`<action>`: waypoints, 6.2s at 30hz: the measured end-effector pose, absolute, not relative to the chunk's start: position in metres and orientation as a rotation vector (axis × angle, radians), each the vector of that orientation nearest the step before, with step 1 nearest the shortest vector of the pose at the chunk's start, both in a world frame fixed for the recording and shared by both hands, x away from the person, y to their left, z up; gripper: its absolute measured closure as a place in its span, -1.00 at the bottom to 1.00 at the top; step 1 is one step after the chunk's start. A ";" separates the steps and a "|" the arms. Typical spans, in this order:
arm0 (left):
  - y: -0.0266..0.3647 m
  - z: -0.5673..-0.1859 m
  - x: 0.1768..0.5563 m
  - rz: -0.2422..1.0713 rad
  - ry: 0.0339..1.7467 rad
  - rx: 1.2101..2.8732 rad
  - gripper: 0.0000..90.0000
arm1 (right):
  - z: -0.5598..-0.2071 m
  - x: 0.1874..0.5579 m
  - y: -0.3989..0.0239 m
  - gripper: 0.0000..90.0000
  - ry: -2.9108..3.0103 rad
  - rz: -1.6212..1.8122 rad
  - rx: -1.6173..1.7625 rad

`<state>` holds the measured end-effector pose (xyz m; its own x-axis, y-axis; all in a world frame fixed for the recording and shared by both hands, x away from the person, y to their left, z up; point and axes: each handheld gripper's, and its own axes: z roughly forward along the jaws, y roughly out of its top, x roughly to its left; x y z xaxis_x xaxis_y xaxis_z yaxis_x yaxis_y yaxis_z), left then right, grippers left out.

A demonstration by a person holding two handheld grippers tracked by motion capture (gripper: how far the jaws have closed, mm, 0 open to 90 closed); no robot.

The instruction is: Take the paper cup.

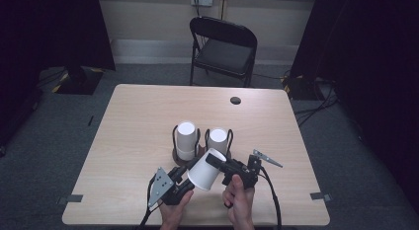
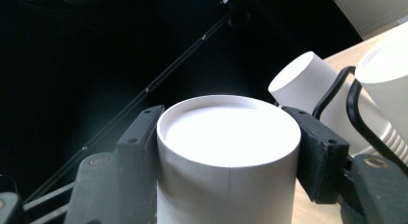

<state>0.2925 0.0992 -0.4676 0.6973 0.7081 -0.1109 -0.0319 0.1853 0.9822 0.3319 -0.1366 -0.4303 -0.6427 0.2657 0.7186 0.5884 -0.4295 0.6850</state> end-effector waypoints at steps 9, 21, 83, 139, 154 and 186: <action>0.102 -0.471 0.294 0.545 0.650 1.346 0.85 | -0.433 0.330 -0.134 -0.33 -1.625 -2.179 -1.258; 0.104 -0.469 0.294 0.526 0.645 1.403 0.90 | -0.434 0.328 -0.136 -0.47 -1.694 -2.227 -1.261; 0.144 -0.424 0.322 0.516 0.740 1.828 0.92 | -0.441 0.301 -0.151 -0.67 -2.388 -2.222 -1.183; 0.103 -0.417 0.359 0.046 0.735 2.442 0.93 | -0.456 0.279 -0.095 -0.57 -3.271 -1.713 -0.347; 0.093 -0.413 0.362 -0.007 0.708 2.463 0.94 | -0.459 0.283 -0.079 -0.63 -3.368 -1.670 -0.218; 0.085 -0.411 0.358 -0.028 0.709 2.420 0.92 | -0.453 0.283 -0.069 -0.49 -3.370 -1.702 -0.203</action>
